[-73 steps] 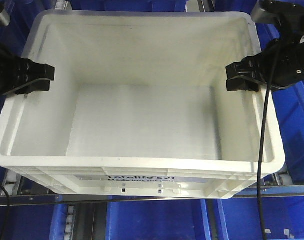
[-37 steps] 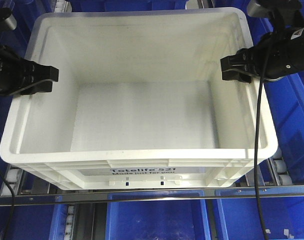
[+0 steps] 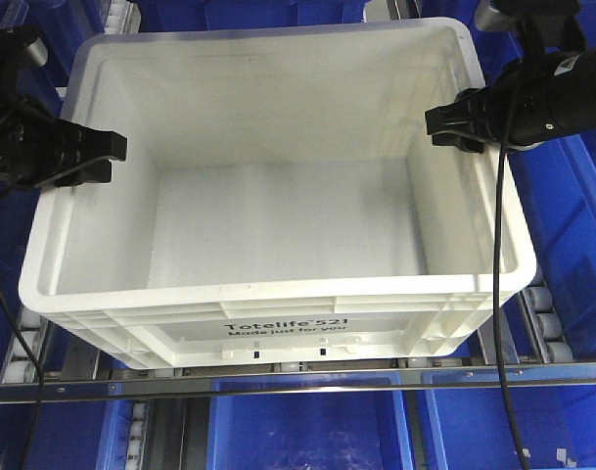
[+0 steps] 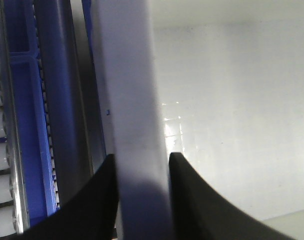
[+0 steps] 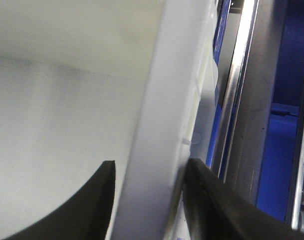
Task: Move bin from left to right shelf
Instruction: 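Lower the tote onto the shelf rollers and push it farther in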
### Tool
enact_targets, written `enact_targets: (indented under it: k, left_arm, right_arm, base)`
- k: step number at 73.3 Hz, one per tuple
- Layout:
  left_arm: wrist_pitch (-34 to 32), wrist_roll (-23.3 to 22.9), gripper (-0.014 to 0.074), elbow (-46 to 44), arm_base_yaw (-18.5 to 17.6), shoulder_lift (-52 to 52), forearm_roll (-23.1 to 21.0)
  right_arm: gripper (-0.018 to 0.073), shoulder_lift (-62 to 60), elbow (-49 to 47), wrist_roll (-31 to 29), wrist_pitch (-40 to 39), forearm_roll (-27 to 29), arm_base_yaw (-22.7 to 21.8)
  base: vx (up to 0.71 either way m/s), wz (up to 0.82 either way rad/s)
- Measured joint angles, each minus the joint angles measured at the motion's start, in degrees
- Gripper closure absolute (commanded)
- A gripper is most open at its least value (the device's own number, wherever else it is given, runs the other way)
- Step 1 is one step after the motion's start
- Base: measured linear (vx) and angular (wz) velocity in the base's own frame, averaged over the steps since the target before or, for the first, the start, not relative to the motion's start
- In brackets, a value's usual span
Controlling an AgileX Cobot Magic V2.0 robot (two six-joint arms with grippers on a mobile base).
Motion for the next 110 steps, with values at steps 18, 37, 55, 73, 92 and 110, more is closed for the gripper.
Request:
enact_targets:
  k: [18,37,55,73,92,110]
  left_arm:
    - [-1.21,-0.01,0.0594,-0.05,0.00,1.33,-0.51]
    - [-2.08,-0.35,0.0594,-0.15,0.00,1.97,-0.27]
    - [-2.98,-0.89,0.0594,-0.33,0.00,2.69,-0.06]
    - [-4.41,-0.90,0.0594,-0.79,0.00,3.89,-0.06]
    - [-4.61,-0.86,0.0592,-0.79,0.00,3.91,0.00]
    - [-4.66,-0.86,0.0541,-0.79,0.00,3.91,0.05]
  right_arm:
    - [0.0564,1.29,0.00,-0.18,-1.80,-0.77,0.00]
    - [0.0564,2.24,0.00,-0.18,-2.36,-1.81,0.00]
    - [0.0564,2.90,-0.05,-0.13,-2.69,-2.16,0.00]
    - [0.0564,3.79,-0.16,-0.07,-3.05,-2.58,0.00]
    - [0.0562,3.86,-0.16,0.04,-2.99,-3.20,0.00]
    - [0.0497,3.86,-0.16,0.04,-2.99,-3.33,0.00]
  base:
    - [0.00,0.00]
    - [0.00,0.00]
    - [0.00,0.00]
    - [0.00,0.00]
    - [0.00,0.00]
    - [0.00,0.00]
